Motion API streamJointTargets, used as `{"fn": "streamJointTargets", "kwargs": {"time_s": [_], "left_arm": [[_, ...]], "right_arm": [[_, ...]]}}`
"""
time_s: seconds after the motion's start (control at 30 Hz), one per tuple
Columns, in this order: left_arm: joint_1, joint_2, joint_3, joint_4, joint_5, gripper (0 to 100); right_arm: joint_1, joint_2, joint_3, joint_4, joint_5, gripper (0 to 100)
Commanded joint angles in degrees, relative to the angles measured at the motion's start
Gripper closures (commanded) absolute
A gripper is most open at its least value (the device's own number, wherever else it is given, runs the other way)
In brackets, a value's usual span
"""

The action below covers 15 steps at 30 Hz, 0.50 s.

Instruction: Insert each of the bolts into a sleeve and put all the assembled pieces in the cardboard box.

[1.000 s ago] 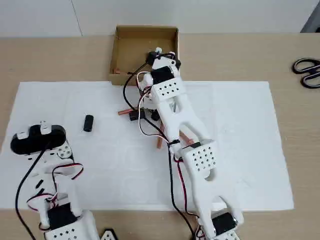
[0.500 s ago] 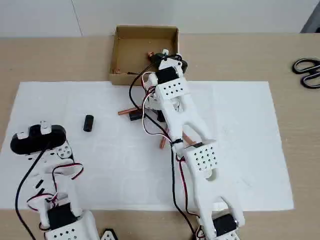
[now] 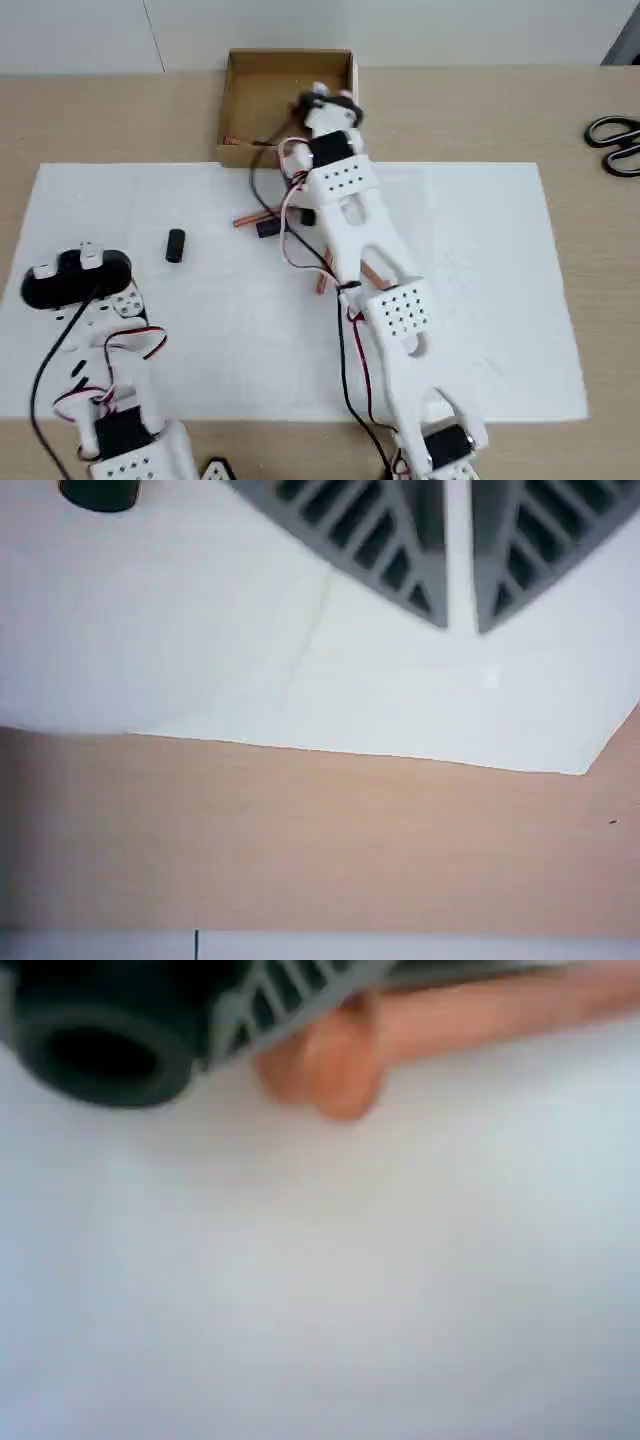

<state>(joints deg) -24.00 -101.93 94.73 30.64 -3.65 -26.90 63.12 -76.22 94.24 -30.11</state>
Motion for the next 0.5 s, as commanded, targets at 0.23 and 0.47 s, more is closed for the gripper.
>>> {"fn": "streamJointTargets", "kwargs": {"time_s": [0.23, 0.47], "left_arm": [[0.44, 0.18, -2.95, 1.58, 0.0, 99], [0.44, 0.18, -3.12, 7.12, 0.0, 99]], "right_arm": [[0.4, -1.45, -9.67, 2.15, 1.93, 99.5], [1.36, -6.46, -15.12, 1.89, 11.43, 99.5]]}}
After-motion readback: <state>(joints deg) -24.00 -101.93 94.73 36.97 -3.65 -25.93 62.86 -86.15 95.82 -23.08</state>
